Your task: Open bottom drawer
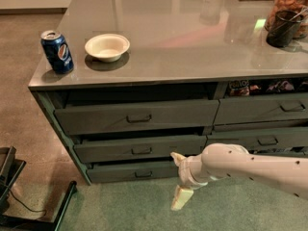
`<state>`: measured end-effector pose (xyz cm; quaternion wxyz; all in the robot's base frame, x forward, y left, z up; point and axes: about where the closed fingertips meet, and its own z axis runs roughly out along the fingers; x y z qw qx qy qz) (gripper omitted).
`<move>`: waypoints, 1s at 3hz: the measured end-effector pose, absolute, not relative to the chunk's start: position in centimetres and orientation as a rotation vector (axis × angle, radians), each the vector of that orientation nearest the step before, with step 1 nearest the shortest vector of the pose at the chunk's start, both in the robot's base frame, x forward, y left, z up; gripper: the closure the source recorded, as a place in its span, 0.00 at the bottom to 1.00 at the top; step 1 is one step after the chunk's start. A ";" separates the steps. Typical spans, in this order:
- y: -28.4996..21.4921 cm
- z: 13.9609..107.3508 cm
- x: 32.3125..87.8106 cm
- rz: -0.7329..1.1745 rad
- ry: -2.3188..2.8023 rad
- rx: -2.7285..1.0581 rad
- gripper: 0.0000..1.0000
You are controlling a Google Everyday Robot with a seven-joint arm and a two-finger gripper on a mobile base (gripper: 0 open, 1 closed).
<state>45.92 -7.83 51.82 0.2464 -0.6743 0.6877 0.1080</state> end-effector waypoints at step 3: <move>-6.6 39.5 47.8 0.409 1.853 -1.796 0.00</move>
Offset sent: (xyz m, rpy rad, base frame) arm 0.0192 0.0128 -0.1431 0.0970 0.0748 0.0104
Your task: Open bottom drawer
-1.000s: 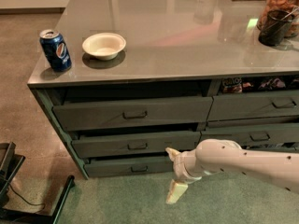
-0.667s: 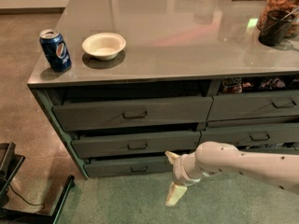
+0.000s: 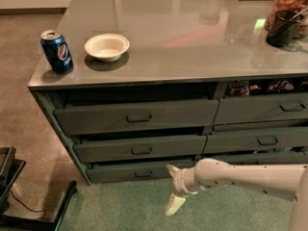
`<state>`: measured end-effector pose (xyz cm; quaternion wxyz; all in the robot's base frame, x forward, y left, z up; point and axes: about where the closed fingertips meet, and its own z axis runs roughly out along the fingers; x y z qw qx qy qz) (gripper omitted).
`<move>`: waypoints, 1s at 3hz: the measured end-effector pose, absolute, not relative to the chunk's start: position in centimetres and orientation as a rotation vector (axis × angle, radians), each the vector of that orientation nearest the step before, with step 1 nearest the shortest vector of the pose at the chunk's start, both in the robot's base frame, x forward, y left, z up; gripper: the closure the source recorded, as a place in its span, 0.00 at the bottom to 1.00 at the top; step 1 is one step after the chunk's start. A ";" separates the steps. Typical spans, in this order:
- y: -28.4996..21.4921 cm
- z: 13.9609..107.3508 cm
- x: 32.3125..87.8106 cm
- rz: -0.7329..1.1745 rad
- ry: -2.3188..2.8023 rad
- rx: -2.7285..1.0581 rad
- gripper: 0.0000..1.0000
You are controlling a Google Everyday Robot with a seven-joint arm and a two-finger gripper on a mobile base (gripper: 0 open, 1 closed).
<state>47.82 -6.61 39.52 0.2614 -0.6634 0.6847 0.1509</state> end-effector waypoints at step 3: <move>-6.4 33.7 49.1 0.367 1.879 -1.751 0.00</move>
Offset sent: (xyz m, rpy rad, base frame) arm 0.0102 0.0054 -0.0356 0.0176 -0.0303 -0.0163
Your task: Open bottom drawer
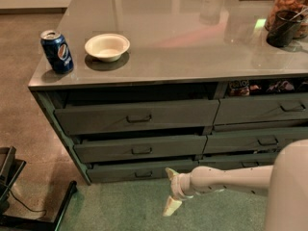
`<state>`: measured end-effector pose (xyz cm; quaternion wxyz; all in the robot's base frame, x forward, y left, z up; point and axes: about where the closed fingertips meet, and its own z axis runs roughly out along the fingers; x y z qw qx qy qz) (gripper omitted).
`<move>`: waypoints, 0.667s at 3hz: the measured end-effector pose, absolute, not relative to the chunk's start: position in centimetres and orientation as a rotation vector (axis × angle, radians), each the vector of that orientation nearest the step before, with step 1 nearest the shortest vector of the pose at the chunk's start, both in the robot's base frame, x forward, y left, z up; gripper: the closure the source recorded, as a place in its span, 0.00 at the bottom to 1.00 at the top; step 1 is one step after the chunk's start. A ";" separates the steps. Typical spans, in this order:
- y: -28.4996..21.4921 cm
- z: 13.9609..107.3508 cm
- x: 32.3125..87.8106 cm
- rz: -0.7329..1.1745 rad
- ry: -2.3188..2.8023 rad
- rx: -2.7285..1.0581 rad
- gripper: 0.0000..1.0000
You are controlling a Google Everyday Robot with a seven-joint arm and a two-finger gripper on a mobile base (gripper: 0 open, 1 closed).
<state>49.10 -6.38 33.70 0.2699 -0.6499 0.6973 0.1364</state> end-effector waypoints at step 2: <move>-7.8 27.7 52.6 0.305 1.925 -1.720 0.00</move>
Offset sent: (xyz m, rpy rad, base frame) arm 0.0661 -0.0233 -0.0948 -0.0310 -0.0393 -0.0890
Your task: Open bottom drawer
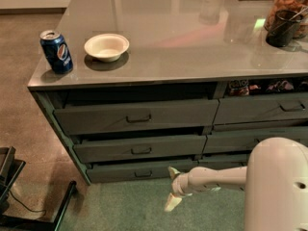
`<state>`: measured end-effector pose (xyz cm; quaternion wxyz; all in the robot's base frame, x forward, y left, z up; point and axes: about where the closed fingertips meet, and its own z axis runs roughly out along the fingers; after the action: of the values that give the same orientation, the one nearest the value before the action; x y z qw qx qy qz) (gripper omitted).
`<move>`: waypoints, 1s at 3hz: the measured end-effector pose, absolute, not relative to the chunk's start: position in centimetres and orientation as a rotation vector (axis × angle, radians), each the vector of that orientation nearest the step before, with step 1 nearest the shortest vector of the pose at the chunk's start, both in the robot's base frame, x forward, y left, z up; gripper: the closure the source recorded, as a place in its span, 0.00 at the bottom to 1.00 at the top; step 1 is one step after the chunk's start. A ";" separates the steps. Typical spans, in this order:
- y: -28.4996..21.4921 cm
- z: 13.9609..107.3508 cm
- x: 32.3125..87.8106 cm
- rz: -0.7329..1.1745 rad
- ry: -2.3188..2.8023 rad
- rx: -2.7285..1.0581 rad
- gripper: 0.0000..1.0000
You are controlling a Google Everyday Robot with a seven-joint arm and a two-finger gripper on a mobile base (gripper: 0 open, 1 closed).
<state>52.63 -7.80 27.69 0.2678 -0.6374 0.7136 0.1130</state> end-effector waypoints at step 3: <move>-8.0 23.2 57.9 0.275 1.871 -1.632 0.00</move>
Offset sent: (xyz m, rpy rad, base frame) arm 0.0610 -0.0073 -0.0485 0.0742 -0.0907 -0.0683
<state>57.89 -8.04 23.16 0.3160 -0.6198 0.7106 0.1046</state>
